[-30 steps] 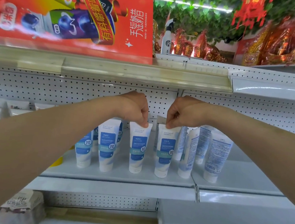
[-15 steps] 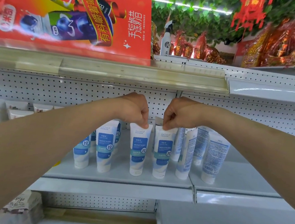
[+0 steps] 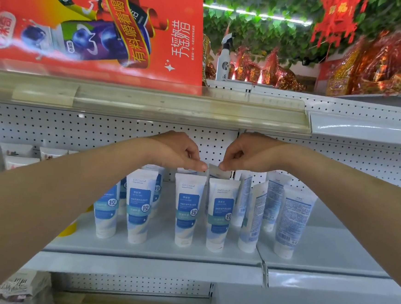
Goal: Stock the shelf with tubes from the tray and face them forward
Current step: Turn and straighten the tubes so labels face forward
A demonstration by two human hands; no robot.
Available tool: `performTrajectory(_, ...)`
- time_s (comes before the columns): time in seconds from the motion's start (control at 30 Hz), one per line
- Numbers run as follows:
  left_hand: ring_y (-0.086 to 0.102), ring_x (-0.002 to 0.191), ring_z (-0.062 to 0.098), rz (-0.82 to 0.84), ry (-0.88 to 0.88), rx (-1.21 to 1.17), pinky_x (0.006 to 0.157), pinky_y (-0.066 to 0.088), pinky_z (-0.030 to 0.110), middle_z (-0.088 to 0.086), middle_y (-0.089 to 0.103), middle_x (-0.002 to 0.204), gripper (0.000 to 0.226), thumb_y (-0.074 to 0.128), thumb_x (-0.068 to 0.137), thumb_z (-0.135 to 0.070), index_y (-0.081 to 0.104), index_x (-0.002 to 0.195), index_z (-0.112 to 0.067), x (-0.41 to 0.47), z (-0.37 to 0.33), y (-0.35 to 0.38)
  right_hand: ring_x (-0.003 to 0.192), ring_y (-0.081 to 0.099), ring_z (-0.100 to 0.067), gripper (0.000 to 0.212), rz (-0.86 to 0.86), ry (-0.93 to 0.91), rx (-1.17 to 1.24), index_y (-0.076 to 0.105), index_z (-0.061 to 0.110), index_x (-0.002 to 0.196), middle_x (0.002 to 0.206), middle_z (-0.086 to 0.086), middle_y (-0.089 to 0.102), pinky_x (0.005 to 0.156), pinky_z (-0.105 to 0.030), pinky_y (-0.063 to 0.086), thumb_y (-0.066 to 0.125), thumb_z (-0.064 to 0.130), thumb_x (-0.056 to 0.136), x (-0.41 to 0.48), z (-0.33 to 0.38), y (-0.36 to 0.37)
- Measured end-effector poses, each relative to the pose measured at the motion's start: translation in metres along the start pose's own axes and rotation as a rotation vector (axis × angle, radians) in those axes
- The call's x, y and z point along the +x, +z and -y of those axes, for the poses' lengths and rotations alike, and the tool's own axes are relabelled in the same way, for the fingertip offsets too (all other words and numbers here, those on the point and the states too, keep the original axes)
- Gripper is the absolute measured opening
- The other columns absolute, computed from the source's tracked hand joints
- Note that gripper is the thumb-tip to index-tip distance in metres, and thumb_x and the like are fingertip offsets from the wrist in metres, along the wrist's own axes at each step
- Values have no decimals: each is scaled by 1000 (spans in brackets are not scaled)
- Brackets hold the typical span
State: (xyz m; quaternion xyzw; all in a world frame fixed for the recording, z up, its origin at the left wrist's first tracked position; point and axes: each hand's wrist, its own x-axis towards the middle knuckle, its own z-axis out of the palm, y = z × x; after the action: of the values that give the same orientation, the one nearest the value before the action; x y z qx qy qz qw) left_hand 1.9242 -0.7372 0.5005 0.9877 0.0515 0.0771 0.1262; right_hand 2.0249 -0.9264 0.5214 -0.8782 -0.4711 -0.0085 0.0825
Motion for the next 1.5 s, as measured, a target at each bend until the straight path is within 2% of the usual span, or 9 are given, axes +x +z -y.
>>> performTrajectory(0.13, 59, 98, 10, -37, -20, -16, 90, 47, 29, -9, 67, 102, 42, 46, 89, -65, 69, 96, -31, 9, 8, -3, 103, 60, -12, 30, -6, 6, 15, 72, 29, 106, 108, 12, 66, 95, -33, 50, 55, 50, 93, 11, -10, 0)
performTrajectory(0.23, 56, 111, 12, 21, -26, 12, 101, 43, 32, -11, 62, 122, 47, 39, 90, -67, 70, 105, -35, 18, 10, -2, 106, 60, -10, 25, 37, -14, 25, 72, 32, 108, 111, 14, 67, 96, -28, 49, 54, 44, 96, 20, -14, 4)
performTrajectory(0.4, 60, 101, 6, 31, 11, -40, 90, 46, 25, -13, 67, 110, 46, 41, 90, -67, 73, 98, -35, 29, 13, -1, 92, 62, -6, 11, -16, -92, 135, 71, 33, 92, 95, 14, 70, 80, -24, 47, 61, 38, 93, 40, -19, 10)
performTrajectory(0.57, 63, 98, 2, 61, 37, -78, 96, 47, 27, -14, 71, 100, 49, 43, 86, -71, 75, 90, -35, 34, 19, -2, 70, 55, 9, 11, 76, -118, 126, 73, 31, 92, 82, 18, 67, 67, -15, 39, 62, 30, 93, 48, -19, 8)
performTrajectory(0.7, 62, 97, 5, 89, -11, -60, 94, 46, 26, -11, 69, 99, 53, 40, 85, -74, 75, 93, -35, 37, 20, -2, 82, 58, -6, 16, 116, -88, 135, 76, 28, 96, 87, 9, 68, 78, -23, 46, 65, 38, 90, 53, -19, 9)
performTrajectory(0.87, 63, 95, 8, 65, -99, -92, 91, 43, 25, -9, 74, 91, 52, 41, 94, -62, 75, 89, -23, 46, 24, 3, 99, 63, -9, 22, 98, -45, 109, 76, 25, 105, 97, 10, 72, 95, -31, 52, 61, 17, 91, 57, -19, 12)
performTrajectory(1.03, 61, 87, 1, 76, -50, -54, 76, 46, 16, -20, 68, 80, 15, 65, 87, -19, 76, 97, -21, 51, 35, 2, 89, 66, -3, 17, 31, -57, 114, 77, 27, 101, 88, 19, 71, 86, -31, 57, 72, 20, 87, 65, -24, 21)
performTrajectory(1.2, 58, 73, -2, -34, 7, -16, 63, 43, 12, -20, 63, 76, 12, 76, 82, -18, 76, 94, -16, 56, 39, 6, 83, 60, -2, 16, -74, -72, 41, 77, 21, 101, 86, 18, 66, 67, -11, 43, 75, 24, 85, 74, -22, 28)
performTrajectory(1.5, 67, 89, 11, -122, -38, -40, 77, 52, 24, -5, 73, 96, 6, 77, 81, -17, 76, 87, -15, 66, 38, 17, 95, 65, -12, 19, -74, -4, -70, 76, 16, 103, 103, 6, 72, 82, -25, 52, 72, 25, 87, 80, -20, 28)
